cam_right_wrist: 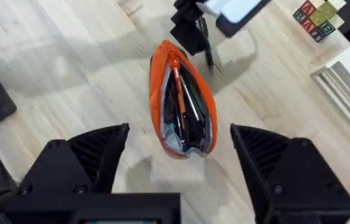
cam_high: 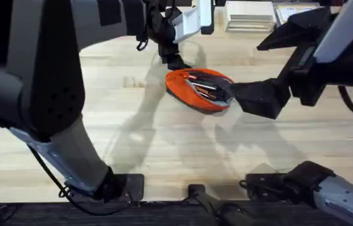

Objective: Unzip the bag, pick up the pens from the table one at a time and place them inside, then zip the bag closed.

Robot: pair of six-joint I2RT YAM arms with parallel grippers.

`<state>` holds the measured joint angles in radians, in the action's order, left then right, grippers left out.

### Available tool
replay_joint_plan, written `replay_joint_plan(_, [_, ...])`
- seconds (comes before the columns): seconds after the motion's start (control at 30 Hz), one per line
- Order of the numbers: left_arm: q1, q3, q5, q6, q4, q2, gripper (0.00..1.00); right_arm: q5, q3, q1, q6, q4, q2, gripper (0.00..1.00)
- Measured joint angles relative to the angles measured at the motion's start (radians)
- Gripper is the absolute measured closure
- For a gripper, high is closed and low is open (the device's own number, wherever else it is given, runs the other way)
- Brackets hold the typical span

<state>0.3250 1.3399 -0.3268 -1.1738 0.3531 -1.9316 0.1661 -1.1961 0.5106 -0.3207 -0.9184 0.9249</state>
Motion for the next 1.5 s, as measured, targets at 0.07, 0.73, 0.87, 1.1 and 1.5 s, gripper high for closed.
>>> replay_joint_plan(0.07, [-0.013,0.000,0.006,0.011,0.001,0.000,0.010,0.000,0.000,0.000,0.004,0.000,0.000,0.003])
replay_joint_plan(0.73, [-0.068,0.031,-0.104,0.166,0.060,-0.096,0.167,0.000,0.000,0.000,0.007,0.000,0.000,0.004])
replay_joint_plan(0.87, [-0.067,0.031,-0.121,0.171,0.076,-0.098,0.334,0.000,0.000,0.000,0.007,0.002,0.000,0.004])
replay_joint_plan(1.1, [-0.060,0.031,-0.131,0.174,0.093,-0.104,0.745,0.000,0.000,0.000,0.007,0.002,0.000,0.003])
replay_joint_plan(1.5, [-0.059,0.032,-0.148,0.175,0.114,-0.104,0.951,0.000,0.000,0.000,0.007,0.003,0.000,0.003])
